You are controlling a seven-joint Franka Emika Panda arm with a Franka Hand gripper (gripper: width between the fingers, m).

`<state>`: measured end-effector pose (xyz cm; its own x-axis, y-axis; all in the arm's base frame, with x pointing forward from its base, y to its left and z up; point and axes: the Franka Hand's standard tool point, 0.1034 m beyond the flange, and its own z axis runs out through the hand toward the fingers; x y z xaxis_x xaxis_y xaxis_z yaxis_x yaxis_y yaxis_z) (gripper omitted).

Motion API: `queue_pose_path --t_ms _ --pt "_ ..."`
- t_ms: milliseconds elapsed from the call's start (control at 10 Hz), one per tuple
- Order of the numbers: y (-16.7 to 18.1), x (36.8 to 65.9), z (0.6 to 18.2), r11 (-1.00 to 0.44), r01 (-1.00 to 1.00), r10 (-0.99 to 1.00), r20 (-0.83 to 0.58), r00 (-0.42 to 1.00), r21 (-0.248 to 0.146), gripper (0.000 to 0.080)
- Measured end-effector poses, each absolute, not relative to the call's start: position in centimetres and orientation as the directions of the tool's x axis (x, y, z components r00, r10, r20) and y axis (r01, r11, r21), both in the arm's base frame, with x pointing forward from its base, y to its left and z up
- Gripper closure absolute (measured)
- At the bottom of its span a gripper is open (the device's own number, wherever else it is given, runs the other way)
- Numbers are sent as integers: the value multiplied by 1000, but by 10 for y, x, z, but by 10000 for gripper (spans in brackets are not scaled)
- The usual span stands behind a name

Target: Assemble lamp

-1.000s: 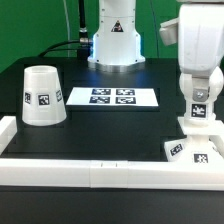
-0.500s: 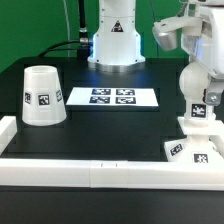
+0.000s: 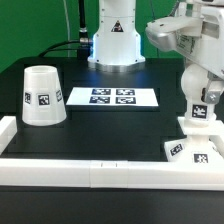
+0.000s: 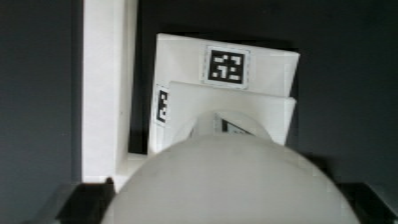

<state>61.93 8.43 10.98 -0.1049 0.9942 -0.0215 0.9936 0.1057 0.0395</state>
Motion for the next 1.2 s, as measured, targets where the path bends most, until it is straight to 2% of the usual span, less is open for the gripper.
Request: queue_pose_path --t_ms 300,400,600,800,1200 --pt "83 619 110 16 999 1000 -16 -15 33 226" --pt "83 619 109 -61 998 998 -12 61 33 226" --pt "83 618 109 -306 952 952 8 306 27 226" --pt "85 618 109 -467 884 884 18 467 20 226" --pt "85 618 108 -684 730 730 23 683 14 225"
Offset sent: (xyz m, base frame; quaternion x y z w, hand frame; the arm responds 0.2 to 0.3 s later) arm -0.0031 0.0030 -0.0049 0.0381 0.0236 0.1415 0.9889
